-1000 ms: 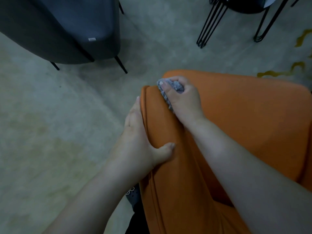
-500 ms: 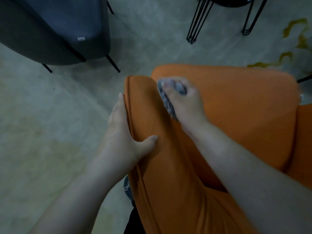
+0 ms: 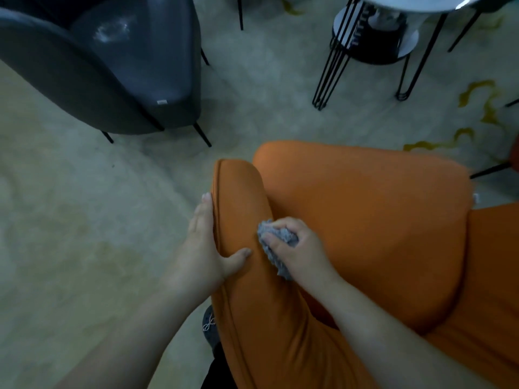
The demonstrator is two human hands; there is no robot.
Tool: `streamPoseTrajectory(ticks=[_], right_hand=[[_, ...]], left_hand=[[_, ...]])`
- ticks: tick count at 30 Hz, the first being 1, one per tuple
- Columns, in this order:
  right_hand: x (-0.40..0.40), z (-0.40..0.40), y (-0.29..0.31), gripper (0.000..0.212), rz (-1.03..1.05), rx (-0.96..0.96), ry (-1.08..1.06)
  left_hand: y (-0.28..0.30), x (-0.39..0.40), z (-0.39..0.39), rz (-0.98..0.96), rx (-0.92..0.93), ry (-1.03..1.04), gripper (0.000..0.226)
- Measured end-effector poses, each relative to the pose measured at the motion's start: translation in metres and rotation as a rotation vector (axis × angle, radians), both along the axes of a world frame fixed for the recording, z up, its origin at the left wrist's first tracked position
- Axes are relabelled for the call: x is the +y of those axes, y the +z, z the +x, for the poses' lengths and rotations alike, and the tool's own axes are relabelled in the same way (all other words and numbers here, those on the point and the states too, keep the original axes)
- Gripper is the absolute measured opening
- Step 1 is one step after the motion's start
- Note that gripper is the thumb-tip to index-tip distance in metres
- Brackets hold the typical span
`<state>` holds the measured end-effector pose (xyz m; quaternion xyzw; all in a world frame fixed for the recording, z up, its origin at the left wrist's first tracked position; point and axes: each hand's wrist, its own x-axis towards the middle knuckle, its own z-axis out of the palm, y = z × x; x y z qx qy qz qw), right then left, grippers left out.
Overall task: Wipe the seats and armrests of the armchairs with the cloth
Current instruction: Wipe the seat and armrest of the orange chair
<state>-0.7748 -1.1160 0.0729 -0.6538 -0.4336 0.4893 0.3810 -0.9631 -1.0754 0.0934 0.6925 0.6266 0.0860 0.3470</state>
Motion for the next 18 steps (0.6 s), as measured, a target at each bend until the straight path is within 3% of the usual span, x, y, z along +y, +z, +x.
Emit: streamPoseTrajectory(ticks=[2, 6, 13, 18], right_hand=[[-0.001, 0.009, 0.014, 0.014, -0.029, 0.036, -0.046], [-0.001, 0.030, 0.041, 0.006, -0.082, 0.081, -0.291], [0.002, 0.028, 0.079, 0.005, -0.132, 0.036, -0.342], [0.025, -0.017, 0.095, 0.006, -0.111, 0.031, -0.416]], left_hand=[[0.015, -0.004, -0.002, -0.019, -0.005, -0.015, 0.112], [0.036, -0.008, -0.013, -0.103, 0.158, -0.107, 0.101], [0.056, -0.008, -0.040, -0.061, 0.337, -0.313, 0.075], [0.063, 0.014, -0.086, -0.008, 0.424, -0.438, 0.072]])
